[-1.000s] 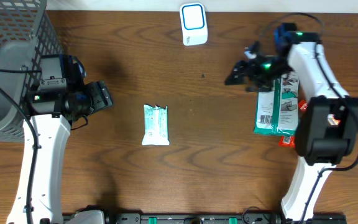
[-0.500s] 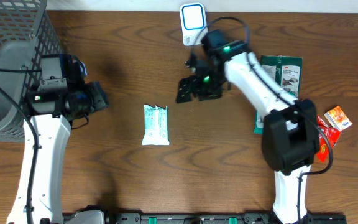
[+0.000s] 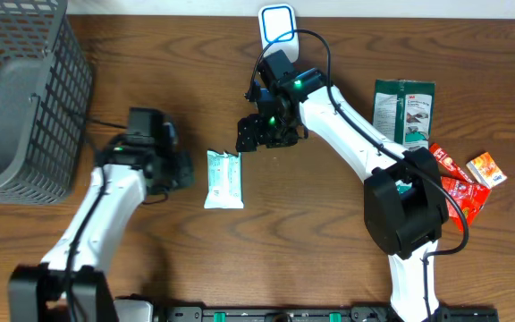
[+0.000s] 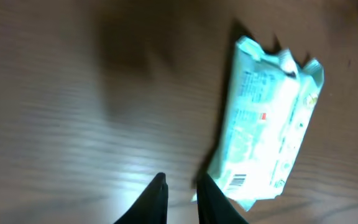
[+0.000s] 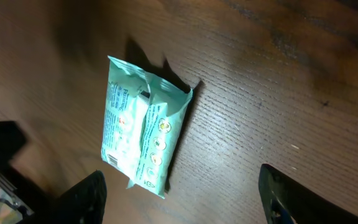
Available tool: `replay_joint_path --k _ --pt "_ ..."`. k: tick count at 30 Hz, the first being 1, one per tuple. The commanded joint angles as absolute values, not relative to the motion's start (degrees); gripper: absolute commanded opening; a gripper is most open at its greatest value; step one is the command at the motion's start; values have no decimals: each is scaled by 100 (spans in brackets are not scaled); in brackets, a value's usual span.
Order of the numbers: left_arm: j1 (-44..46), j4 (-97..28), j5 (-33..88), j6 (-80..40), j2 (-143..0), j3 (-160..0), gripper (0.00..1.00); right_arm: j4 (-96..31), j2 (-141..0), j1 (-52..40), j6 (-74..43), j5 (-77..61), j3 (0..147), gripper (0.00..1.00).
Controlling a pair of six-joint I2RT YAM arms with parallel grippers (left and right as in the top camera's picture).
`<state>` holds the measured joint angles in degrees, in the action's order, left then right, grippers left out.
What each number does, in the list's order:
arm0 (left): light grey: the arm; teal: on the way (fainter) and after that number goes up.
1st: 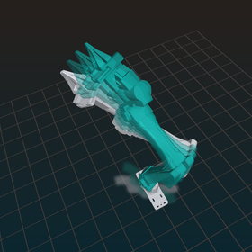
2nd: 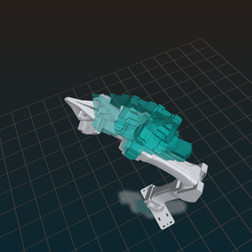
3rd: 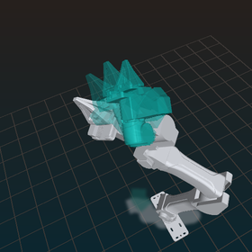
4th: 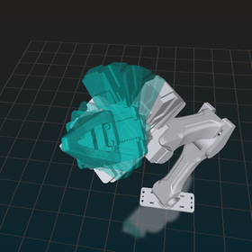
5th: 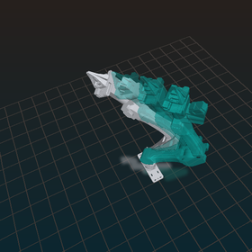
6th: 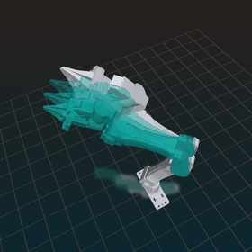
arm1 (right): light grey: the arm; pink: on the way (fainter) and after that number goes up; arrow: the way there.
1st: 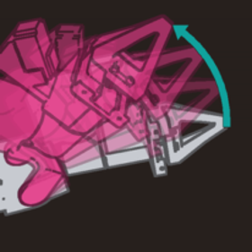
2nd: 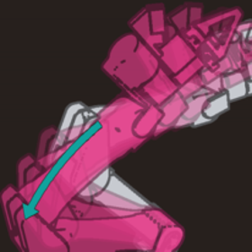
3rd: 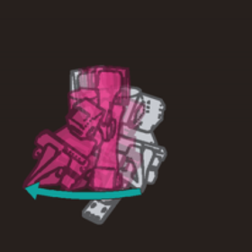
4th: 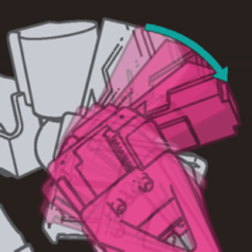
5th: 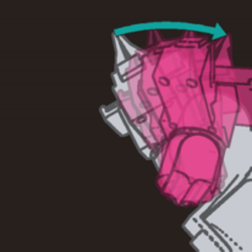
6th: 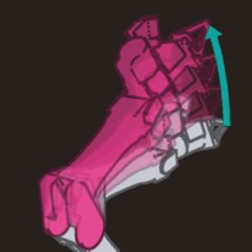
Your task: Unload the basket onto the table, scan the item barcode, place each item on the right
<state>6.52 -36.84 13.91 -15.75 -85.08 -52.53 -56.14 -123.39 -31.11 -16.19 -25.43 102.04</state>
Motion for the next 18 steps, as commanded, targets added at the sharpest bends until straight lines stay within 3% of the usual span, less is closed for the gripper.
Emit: replay_joint_path --k 1,3,5,7,8,9,11,18 --pt "1004 -3450 1452 -1680 -8794 -5229 19 -5605 -12409 -3166 -1804 -2486 10210 73" --pt "1177 -3284 1452 -1680 -8941 -5229 23 -5570 -12409 -3177 -1844 -2488 10171 72" --pt "1243 -3221 1455 -1680 -8971 -5229 37 -5548 -12409 -3194 -1841 -2488 10123 72" --pt "1262 -3205 1459 -1715 -8960 -5231 37 -5481 -12409 -3218 -1841 -2488 10053 71" --pt "1260 -3181 1455 -1817 -8956 -5231 36 -5428 -12409 -3236 -1841 -2491 10018 70" --pt "1258 -3164 1455 -1973 -8956 -5231 24 -5343 -12409 -3256 -1844 -2491 9968 69" --pt "1258 -3157 1450 -2178 -8960 -5229 15 -5168 -12409 -3295 -1850 -2493 9856 68" --pt "1262 -3116 1081 -2357 -8991 -5157 14 -4471 -12409 -3479 -2126 -2558 9306 67"
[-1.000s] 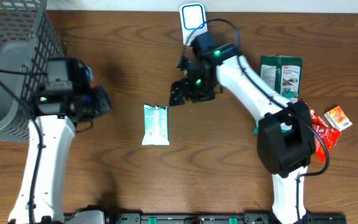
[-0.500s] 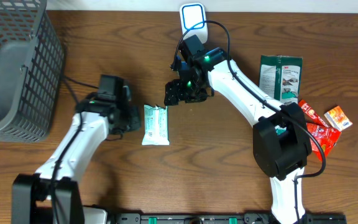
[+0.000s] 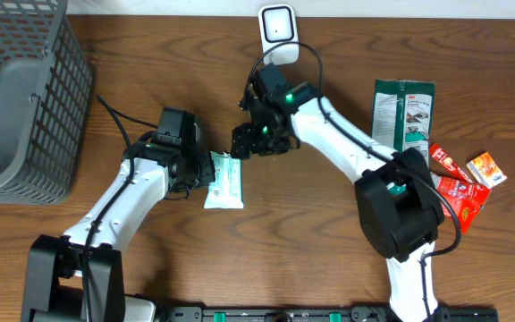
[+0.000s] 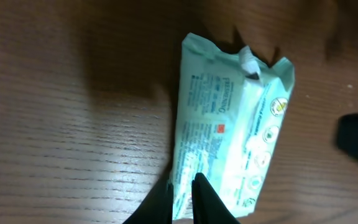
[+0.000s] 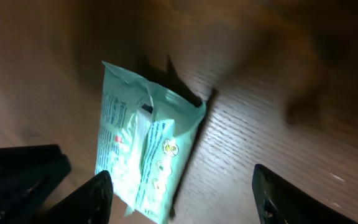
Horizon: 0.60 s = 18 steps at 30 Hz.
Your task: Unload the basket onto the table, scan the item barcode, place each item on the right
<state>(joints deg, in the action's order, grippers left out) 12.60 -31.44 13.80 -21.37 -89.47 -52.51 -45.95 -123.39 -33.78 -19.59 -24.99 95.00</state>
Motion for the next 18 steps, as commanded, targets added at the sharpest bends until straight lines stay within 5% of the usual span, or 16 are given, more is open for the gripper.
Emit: replay_joint_path --k 1,18 --pt "1262 -3061 1085 -2355 -8993 -5116 14 -4427 -12409 -3496 -2126 -2598 9258 67" --pt "1297 -2617 1109 -2582 -9301 -4969 14 -4130 -12409 -3739 -2488 -2759 8744 60"
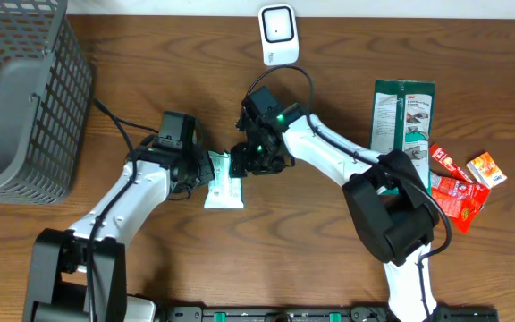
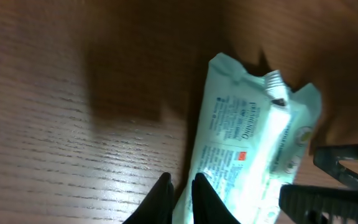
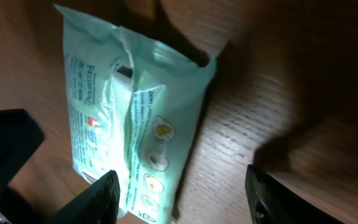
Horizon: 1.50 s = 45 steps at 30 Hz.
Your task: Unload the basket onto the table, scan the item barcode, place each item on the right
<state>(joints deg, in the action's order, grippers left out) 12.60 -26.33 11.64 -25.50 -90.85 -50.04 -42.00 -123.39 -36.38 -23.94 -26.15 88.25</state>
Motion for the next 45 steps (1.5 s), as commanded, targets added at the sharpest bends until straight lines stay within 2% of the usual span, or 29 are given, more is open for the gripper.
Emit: replay_joint_path --k 1,8,13,15,22,23,24,28,32,40,45 --pt "1317 -2596 1109 -2582 -9380 -4969 14 -4108 -12409 -3756 -2488 -2770 8739 60" --pt "1347 -2300 1201 -2585 -9920 -4969 14 -3962 -12409 -3854 -2786 -2777 8689 58" --pt "1347 -2298 1194 -2585 -10175 -4969 15 -3463 -12409 -3863 -2998 -3256 8420 45" --pt "1330 -2305 1068 -2571 -10210 -4971 15 -3409 -12409 -3802 -2998 -3312 8364 43" --pt "996 -2644 1002 -2539 -9845 -5330 17 -3459 -12409 -3706 -2711 -3334 8361 50" --pt "980 -2679 1000 -2539 -9767 -5380 17 -3465 -12409 -3719 -2711 -3332 8361 51" --pt "969 -2703 1002 -2539 -9662 -5417 21 -3465 -12409 -3723 -2711 -3332 8361 51" --pt "1009 -2783 1387 -2539 -9349 -5430 21 -3450 -12409 -3715 -2716 -3326 8361 51" --pt "1090 -2799 1903 -2495 -9417 -5382 21 -3448 -12409 -3640 -2718 -3288 8361 52" --pt "1232 -2497 1837 -2495 -9695 -5144 21 -3448 -12409 -3507 -2716 -3293 8361 57" --pt "1229 -2366 1577 -2497 -10066 -5131 21 -3400 -12409 -3507 -2714 -3402 8335 57"
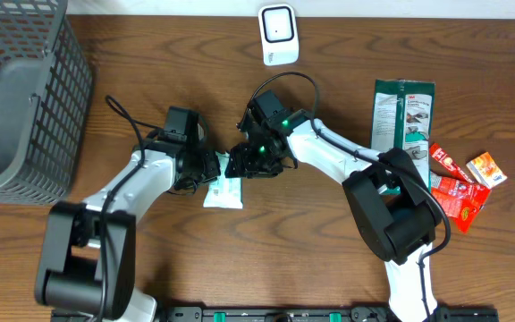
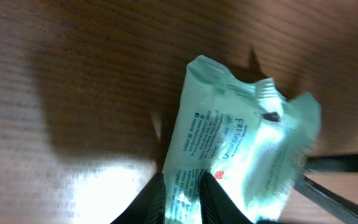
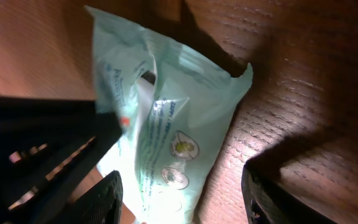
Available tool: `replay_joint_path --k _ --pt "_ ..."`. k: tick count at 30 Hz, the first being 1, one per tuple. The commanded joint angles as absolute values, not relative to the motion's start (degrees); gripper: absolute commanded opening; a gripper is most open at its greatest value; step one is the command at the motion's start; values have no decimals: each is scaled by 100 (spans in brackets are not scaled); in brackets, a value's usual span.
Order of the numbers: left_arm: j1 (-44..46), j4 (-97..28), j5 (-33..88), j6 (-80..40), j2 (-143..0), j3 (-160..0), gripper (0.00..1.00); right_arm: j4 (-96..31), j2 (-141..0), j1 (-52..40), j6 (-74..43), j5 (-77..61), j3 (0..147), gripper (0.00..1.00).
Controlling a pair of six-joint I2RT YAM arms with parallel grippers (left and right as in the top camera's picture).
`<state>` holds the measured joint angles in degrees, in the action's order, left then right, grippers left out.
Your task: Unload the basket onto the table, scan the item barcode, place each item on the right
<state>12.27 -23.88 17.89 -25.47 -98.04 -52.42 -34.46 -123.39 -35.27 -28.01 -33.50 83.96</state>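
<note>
A pale green wipes pack point(image 1: 224, 191) lies on the wooden table at the middle. My left gripper point(image 1: 209, 168) is at its left edge. In the left wrist view the pack point(image 2: 247, 149) has its printed edge pinched between the two fingers of the left gripper point(image 2: 184, 202). My right gripper point(image 1: 240, 165) is low over the pack's far end, open. In the right wrist view the pack point(image 3: 166, 118) lies between the wide-apart fingers of the right gripper point(image 3: 185, 199). The white scanner point(image 1: 277, 34) stands at the table's far edge.
A grey wire basket point(image 1: 21, 89) fills the far left corner. At the right lie a green pouch point(image 1: 404, 109), red packets point(image 1: 459, 183) and a small orange packet point(image 1: 487, 168). Cables trail off both arms.
The left gripper's fingers were beside the pack's left edge; now the edge sits between them. The right gripper has come lower and closer over the pack, still open.
The left gripper was well to the left of the pack, the right gripper up near the scanner. Both then stood closer, the left fingers reaching the pack's left edge, the right coming down from behind. Now the left is pinched on that edge, the right straddling the pack.
</note>
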Motion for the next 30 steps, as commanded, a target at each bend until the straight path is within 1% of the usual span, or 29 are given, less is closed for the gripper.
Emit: replay_joint_path --k 1,7,8,9,11,14,18,21,24,27,28,30 --pt "1229 -2368 1468 -2497 -10112 -5131 21 -3326 -12409 -3509 -2716 -3524 8300 57" --pt "1229 -2375 1385 -2493 -10228 -5131 21 -2482 -12409 -3529 -2871 -3931 7841 48" --pt "1229 -2375 1385 -2493 -10228 -5131 21 -2340 -12409 -3531 -2917 -3933 7749 46" --pt "1227 -2388 1330 -2493 -10228 -5131 21 -2132 -12409 -3529 -3044 -3935 7607 41" --pt "1229 -2394 1291 -2491 -10228 -5131 21 -1957 -12409 -3529 -3085 -3935 7505 36" --pt "1229 -2390 1282 -2493 -10224 -5133 21 -1682 -12409 -3529 -3081 -3933 7378 32" --pt "1229 -2377 1291 -2495 -10206 -5164 21 -1535 -12409 -3533 -2829 -3931 7371 31" --pt "1229 -2390 1459 -2493 -10082 -5229 21 -1476 -12409 -3533 -2810 -3929 7371 25" --pt "1229 -2388 1479 -2495 -9835 -5288 21 -1393 -12409 -3535 -2593 -3931 7371 17" --pt "1229 -2388 1476 -2493 -9467 -5310 22 -1391 -12409 -3533 -2561 -3929 7371 3" --pt "1229 -2390 1476 -2495 -9345 -5310 25 -1391 -12409 -3533 -2558 -3929 7371 1" --pt "1227 -2412 1474 -2495 -9080 -5312 27 -1385 -12409 -3533 -2506 -3931 7371 1"
